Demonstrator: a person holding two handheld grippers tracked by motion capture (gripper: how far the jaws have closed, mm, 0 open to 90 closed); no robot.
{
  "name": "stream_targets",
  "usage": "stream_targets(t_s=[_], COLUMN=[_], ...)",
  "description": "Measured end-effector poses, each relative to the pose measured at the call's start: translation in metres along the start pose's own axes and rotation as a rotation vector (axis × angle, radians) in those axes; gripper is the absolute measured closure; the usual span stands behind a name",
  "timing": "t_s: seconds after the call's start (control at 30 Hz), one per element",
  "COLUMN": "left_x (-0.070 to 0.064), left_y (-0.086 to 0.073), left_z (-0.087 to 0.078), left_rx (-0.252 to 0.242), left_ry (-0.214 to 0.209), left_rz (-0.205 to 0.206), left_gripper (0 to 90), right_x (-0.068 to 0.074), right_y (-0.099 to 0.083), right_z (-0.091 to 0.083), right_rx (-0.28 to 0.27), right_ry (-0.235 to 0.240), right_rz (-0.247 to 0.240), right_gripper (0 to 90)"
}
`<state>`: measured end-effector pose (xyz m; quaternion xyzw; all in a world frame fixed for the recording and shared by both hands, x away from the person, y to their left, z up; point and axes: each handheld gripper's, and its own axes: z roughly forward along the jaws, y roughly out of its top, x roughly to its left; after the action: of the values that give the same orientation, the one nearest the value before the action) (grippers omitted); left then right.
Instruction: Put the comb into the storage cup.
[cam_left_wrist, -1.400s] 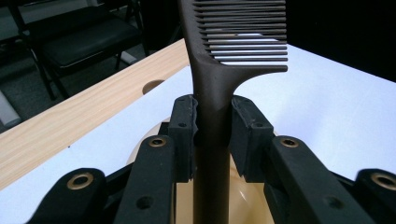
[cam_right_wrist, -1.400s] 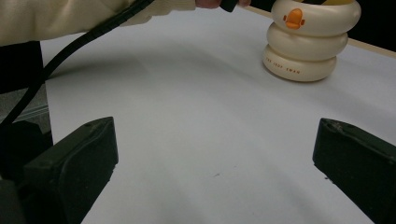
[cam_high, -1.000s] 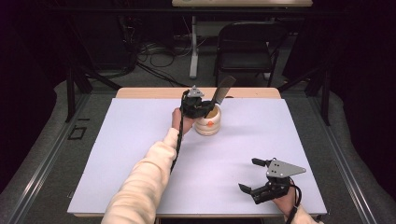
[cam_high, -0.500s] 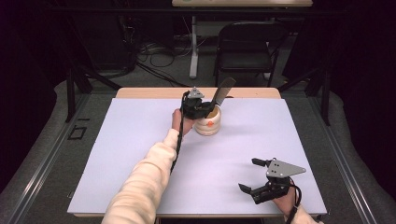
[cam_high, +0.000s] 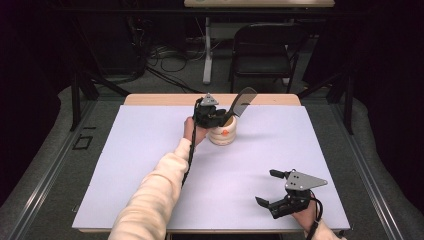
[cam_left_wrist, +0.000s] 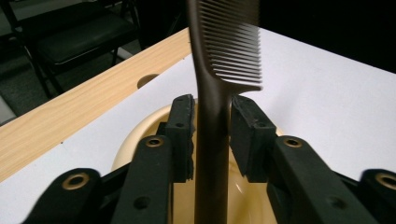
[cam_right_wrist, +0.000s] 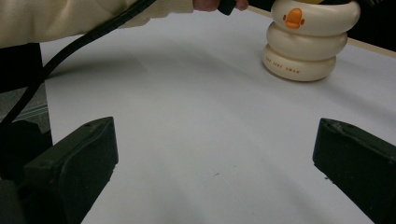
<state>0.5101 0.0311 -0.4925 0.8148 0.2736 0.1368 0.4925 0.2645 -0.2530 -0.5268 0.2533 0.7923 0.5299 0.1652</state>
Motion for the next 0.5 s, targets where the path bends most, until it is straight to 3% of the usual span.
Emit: stream_targets(t_s=[0.33, 0.5], left_x=[0.002, 0.002], left_y=[0.003, 0.007], left_z=[-0.011, -0.019], left_rx=[-0.004, 0.0], left_ry=[0.006, 0.017], left_rz=[-0.021, -0.011], left_gripper=[44.0, 33.4], right_x=[0.0, 0.0], right_y=[0.0, 0.0], right_z=[0.0, 0.0], right_rx=[0.001, 0.001], right_ry=[0.0, 0.0], right_rz=[0.001, 0.002], right_gripper=[0.0, 0.0])
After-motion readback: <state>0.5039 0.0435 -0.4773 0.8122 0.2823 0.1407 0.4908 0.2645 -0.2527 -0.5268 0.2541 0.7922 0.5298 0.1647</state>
